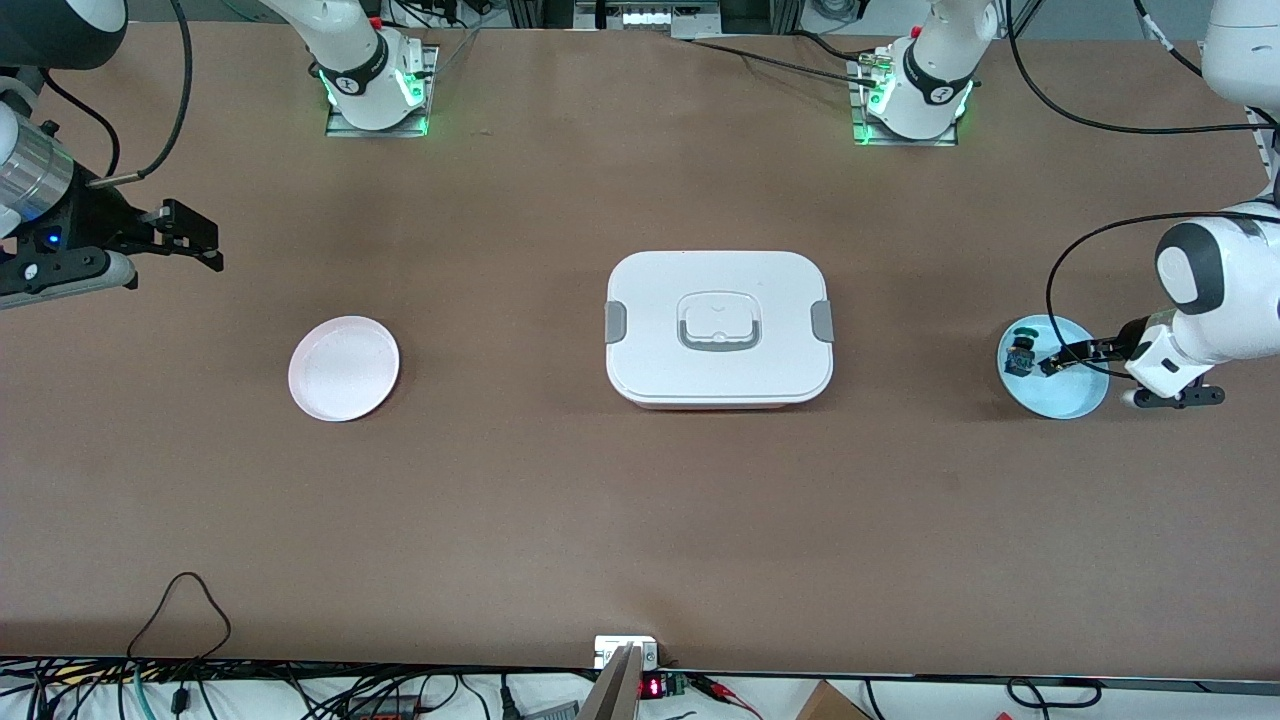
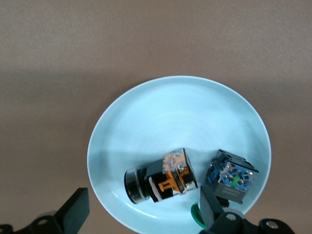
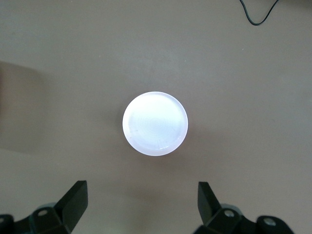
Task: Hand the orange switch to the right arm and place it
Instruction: 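Lower the left gripper onto the orange switch in the dish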
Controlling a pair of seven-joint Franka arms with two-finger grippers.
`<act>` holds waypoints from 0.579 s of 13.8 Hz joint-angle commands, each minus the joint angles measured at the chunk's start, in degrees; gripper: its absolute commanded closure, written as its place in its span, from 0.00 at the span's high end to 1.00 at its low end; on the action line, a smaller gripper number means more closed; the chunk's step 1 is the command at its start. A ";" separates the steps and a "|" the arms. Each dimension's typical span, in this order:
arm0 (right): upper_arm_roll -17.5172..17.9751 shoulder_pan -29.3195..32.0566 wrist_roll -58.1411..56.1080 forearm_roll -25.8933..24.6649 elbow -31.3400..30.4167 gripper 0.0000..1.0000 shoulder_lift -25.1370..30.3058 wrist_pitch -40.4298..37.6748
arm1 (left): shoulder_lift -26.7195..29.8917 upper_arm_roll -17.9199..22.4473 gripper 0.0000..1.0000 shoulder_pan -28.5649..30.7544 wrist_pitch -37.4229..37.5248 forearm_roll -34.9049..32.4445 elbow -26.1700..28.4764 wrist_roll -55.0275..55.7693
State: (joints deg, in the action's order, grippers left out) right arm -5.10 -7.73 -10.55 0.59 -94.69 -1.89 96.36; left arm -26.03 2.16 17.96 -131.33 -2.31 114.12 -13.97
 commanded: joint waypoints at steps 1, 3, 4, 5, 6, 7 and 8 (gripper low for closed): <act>0.00 0.26 -0.26 0.73 0.91 1.00 -0.05 -1.00 | 0.11 -0.58 1.00 0.59 -1.65 -0.33 0.76 -1.33; 0.00 0.26 -0.26 0.73 0.91 1.00 -0.13 -0.91 | 0.11 -0.67 1.00 0.59 -1.65 0.11 0.76 -1.33; 0.09 0.26 -0.26 0.73 0.91 1.00 -0.22 -0.91 | 0.11 -0.75 1.00 0.59 -1.65 0.89 0.76 -1.33; 0.09 0.26 -0.26 0.73 0.91 1.00 -0.22 -0.91 | 0.11 -0.84 1.00 0.59 -1.74 1.08 0.76 -1.33; 0.09 0.26 -0.26 0.73 0.91 1.00 -0.22 -0.91 | 0.02 -0.93 1.00 0.59 -1.74 1.16 0.76 -1.33; 0.09 0.26 -0.26 0.73 0.91 1.00 -0.22 -0.91 | -0.24 -0.93 1.00 0.50 -1.83 1.17 0.76 -1.41; 0.09 0.26 -0.26 0.73 0.91 1.00 -0.22 -0.91 | -0.42 -0.93 1.00 0.50 -2.44 1.17 0.76 -1.41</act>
State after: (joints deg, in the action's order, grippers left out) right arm -5.10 -7.73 -10.55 0.59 -94.69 -1.89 96.36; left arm -26.30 1.71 17.96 -132.31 -2.16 114.38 -14.05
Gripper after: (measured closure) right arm 0.000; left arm 0.000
